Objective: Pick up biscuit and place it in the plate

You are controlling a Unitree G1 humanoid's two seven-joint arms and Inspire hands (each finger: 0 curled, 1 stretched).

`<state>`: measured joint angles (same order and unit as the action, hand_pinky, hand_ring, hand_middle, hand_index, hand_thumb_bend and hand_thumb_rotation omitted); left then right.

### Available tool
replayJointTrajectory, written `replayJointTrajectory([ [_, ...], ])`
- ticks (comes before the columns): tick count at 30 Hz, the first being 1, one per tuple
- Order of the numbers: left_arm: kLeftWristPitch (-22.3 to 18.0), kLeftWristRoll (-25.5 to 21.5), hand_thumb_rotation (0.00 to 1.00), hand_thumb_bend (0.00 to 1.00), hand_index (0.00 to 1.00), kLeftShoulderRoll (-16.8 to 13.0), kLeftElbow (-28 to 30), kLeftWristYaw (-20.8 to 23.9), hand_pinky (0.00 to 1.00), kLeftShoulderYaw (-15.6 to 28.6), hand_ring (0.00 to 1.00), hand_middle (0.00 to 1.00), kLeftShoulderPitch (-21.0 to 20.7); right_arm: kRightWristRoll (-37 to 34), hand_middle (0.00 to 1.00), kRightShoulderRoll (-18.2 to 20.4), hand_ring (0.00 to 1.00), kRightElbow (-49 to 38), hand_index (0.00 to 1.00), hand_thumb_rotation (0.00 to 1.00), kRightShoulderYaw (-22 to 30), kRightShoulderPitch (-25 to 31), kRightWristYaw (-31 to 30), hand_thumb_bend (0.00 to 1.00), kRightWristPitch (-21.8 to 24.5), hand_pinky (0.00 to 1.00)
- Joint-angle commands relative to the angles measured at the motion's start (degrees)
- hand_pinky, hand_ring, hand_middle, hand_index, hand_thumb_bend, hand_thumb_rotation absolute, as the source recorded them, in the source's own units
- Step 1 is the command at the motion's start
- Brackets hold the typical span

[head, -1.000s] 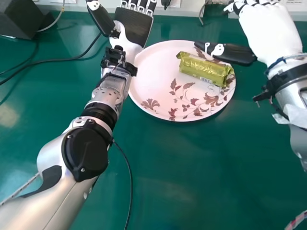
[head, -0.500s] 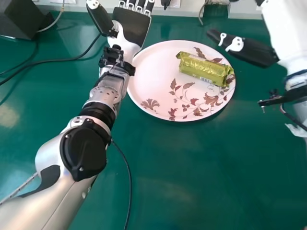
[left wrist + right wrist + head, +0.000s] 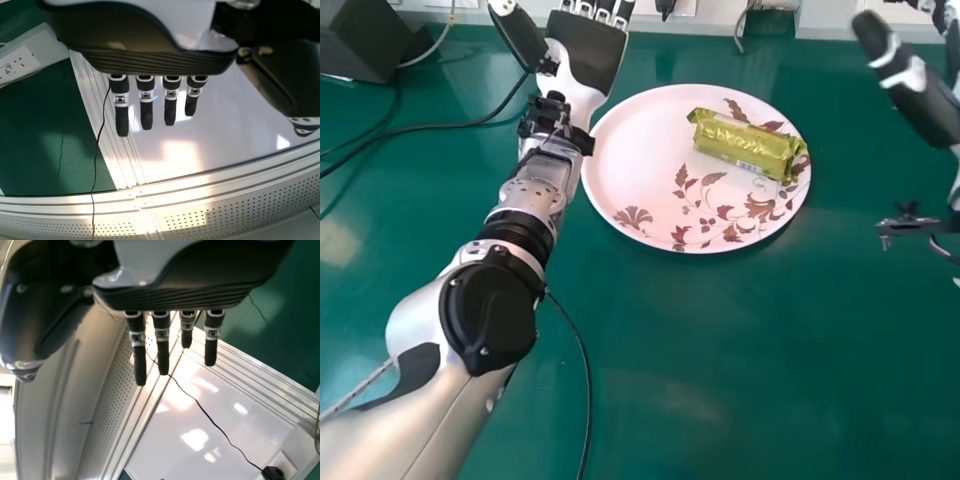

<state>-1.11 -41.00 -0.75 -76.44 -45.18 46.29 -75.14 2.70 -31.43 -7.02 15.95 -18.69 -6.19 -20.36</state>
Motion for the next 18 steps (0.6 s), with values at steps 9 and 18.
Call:
replayJointTrajectory([
  [9, 1.1, 0.1, 0.72, 1.0, 1.0, -0.8, 0.8, -2.3, 0.83, -0.5, 0.9, 0.97, -0.5, -17.2, 0.81, 3.6, 0.85, 9.9, 0.69, 0.54, 3.0, -0.1, -8.0, 1.0, -7.2, 0.76],
  [18, 0.3, 1.0, 0.66, 1.0, 1.0, -0.9, 0.9, -1.3, 0.88, -1.0, 0.9, 0.98, -0.6, -34.0, 0.82, 8.1, 0.86, 17.4, 0.66, 0.56, 5.7, -3.0, -18.3, 1.0, -5.4, 0.76],
])
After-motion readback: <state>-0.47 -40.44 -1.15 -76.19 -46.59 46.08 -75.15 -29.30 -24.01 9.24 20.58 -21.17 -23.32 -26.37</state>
